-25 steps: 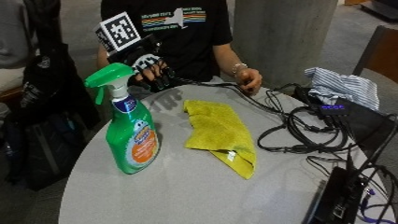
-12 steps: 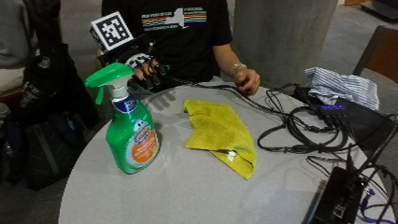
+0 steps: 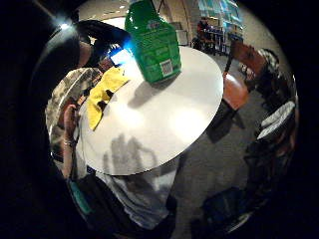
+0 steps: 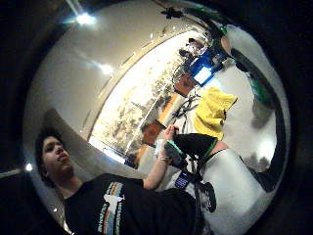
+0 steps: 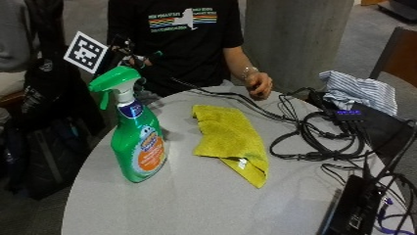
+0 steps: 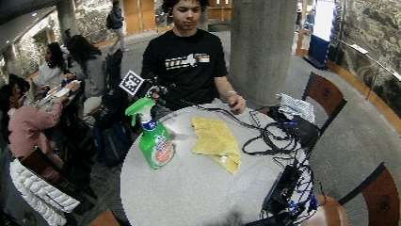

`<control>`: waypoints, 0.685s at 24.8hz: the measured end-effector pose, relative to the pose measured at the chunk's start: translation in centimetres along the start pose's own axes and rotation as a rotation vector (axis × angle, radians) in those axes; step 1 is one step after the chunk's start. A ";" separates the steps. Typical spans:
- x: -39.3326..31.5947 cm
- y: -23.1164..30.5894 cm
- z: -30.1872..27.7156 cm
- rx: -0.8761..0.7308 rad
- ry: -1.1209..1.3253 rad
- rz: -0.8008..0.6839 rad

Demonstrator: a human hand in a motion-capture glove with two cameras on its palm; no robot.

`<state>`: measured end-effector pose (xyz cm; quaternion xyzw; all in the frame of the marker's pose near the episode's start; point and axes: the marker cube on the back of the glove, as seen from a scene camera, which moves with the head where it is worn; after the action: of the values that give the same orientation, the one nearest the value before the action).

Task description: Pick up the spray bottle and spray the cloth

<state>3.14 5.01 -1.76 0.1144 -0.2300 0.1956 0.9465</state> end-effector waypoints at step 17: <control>1.9 -1.0 -0.2 0.142 -0.234 0.156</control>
<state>5.23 4.78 -1.16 0.1848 -0.3324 0.2695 0.8847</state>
